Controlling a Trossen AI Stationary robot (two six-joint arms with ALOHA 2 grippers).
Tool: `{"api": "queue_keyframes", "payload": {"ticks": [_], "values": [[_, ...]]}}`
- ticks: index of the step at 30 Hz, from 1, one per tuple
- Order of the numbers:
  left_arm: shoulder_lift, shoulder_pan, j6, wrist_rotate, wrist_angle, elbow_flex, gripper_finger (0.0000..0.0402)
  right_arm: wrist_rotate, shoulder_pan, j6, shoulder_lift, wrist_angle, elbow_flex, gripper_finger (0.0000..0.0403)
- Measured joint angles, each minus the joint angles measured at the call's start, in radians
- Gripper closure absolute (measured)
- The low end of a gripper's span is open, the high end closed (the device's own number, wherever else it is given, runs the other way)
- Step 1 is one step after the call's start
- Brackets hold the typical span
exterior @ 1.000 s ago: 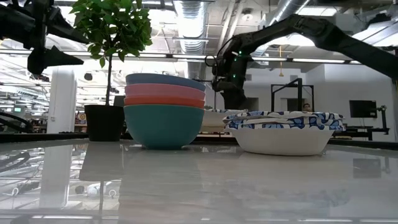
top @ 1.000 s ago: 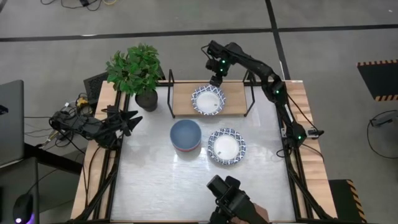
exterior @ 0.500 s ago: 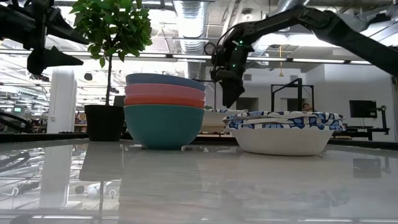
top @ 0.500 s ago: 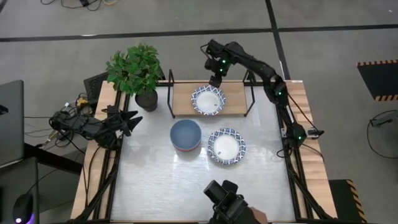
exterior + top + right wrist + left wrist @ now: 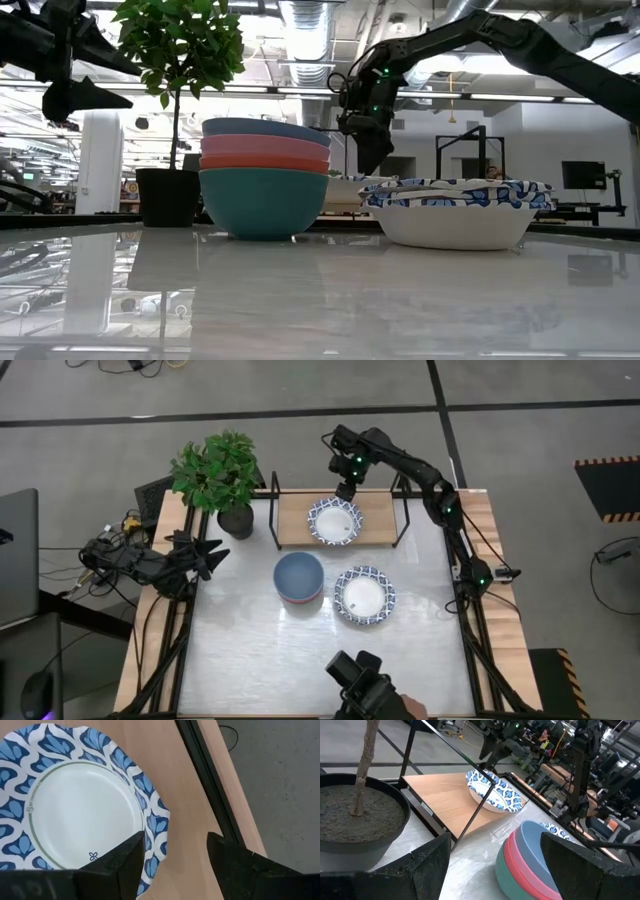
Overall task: Place and stack bowls onto a shelf
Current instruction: Put the blue patterned bowl on the shelf
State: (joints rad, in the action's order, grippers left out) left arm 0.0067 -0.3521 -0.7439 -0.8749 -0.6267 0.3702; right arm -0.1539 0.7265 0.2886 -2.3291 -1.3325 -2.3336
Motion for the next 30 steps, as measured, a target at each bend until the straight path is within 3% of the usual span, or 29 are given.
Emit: {"api": "queue_keyframes", "payload": {"ticks": [15,24,30], "values": [[0.000,0.000,-0.005,0.002,-0.004,0.000,0.0109,0.007,-0.005,-0.019,0.000,0.007,0.001,0.0163],[0.000,0.000,-0.005,0.002,-0.004,0.000,0.0109,0.051,-0.013,-0.027,0.001,0.043,0.116,0.0163],[0.000,0.000,-0.005,-0.002,-0.004,0.000,0.0109,0.051,-0.013,-0.045,0.002,0.068,0.118,0.0177]]}}
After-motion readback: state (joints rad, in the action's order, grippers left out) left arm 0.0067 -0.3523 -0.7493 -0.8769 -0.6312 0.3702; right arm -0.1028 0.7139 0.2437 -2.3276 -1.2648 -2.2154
